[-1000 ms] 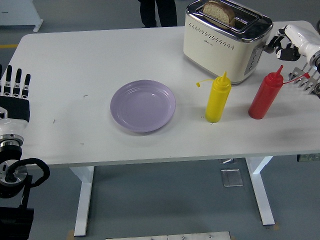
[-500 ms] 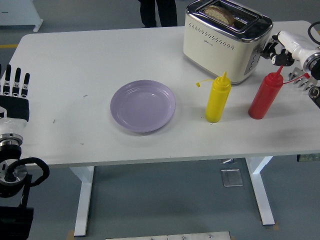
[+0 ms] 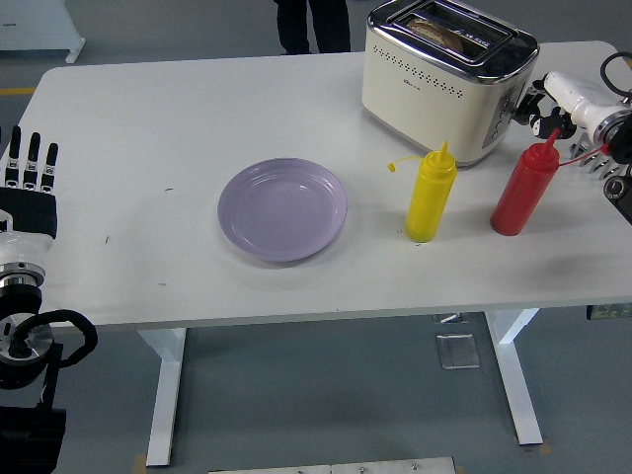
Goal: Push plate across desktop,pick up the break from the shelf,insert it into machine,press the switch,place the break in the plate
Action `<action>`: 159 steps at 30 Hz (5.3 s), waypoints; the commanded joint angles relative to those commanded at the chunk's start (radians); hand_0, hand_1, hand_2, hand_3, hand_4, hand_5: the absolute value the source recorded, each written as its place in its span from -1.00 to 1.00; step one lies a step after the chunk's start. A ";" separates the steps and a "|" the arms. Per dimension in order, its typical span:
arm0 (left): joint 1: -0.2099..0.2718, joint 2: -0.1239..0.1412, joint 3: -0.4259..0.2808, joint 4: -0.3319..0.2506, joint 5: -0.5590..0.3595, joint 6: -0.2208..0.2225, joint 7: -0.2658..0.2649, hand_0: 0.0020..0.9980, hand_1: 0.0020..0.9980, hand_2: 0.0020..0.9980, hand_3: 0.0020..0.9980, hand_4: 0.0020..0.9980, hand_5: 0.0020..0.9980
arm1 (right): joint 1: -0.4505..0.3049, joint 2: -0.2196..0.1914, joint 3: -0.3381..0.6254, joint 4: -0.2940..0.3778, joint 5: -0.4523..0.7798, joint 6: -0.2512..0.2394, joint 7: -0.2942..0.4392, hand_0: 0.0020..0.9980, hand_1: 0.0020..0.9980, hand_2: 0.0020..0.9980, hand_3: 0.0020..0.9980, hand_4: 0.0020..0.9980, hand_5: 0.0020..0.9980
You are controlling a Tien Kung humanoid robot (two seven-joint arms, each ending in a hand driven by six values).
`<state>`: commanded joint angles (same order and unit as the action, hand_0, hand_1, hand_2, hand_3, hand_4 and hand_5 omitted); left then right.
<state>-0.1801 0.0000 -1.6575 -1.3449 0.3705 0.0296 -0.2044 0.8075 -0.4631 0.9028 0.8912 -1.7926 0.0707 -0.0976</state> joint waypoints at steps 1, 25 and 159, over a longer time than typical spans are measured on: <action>0.000 0.000 0.000 0.000 0.000 0.000 0.000 0.70 0.70 0.69 0.58 0.12 1.00 | -0.001 0.000 0.009 0.002 -0.004 -0.003 -0.001 -0.61 -0.45 0.15 0.02 -0.51 -1.00; 0.010 0.000 -0.001 -0.002 0.000 -0.001 -0.001 0.70 0.70 0.70 0.58 0.12 1.00 | -0.029 -0.035 0.253 0.137 0.050 -0.125 -0.035 0.45 0.45 0.86 0.94 0.45 0.10; -0.028 0.000 0.019 -0.002 0.004 -0.001 -0.002 0.70 0.70 0.70 0.58 0.12 1.00 | 0.631 0.304 -0.197 -0.410 -0.103 -0.347 -0.037 -0.58 -0.34 -0.18 -0.03 -0.29 -0.62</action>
<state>-0.2081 0.0000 -1.6388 -1.3470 0.3740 0.0288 -0.2064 1.4389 -0.1591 0.7060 0.4816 -1.8960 -0.2764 -0.1345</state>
